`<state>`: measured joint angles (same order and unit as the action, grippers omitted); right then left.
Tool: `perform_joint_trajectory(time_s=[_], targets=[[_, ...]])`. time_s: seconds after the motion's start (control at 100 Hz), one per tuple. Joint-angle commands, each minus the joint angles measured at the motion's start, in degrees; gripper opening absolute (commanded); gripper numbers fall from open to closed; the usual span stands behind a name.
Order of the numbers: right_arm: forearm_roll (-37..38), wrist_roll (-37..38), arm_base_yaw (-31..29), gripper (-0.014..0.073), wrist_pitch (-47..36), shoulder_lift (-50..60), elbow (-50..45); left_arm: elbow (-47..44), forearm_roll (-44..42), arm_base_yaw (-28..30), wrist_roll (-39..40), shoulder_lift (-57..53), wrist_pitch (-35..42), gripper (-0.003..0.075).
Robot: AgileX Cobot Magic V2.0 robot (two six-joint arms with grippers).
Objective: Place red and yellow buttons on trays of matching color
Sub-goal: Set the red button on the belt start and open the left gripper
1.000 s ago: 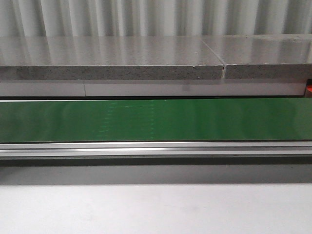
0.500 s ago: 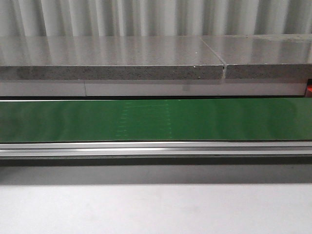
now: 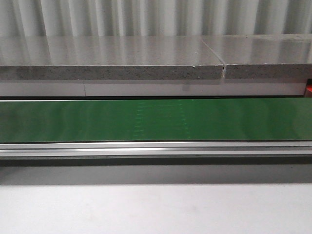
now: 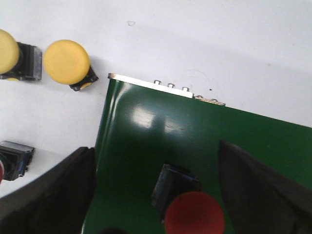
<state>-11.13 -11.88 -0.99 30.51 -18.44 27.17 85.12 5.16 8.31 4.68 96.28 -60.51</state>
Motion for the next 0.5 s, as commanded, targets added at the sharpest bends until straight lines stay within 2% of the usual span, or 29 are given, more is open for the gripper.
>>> perform_joint_trajectory(time_s=[0.0,0.34,0.49], targets=[[-0.01,-0.47,-0.05,-0.0072,-4.05,-0.17,1.51,2.20,-0.44,1.23,1.11,-2.40,1.93,0.0506],[-0.01,-0.47,-0.05,-0.0072,-4.05,-0.17,1.51,2.32,2.14,9.04,1.25,2.51,0.60,0.0491],[-0.01,-0.47,-0.05,-0.0072,-4.05,-0.17,1.51,3.49,2.24,11.89,5.54,5.87,2.78,0.0491]])
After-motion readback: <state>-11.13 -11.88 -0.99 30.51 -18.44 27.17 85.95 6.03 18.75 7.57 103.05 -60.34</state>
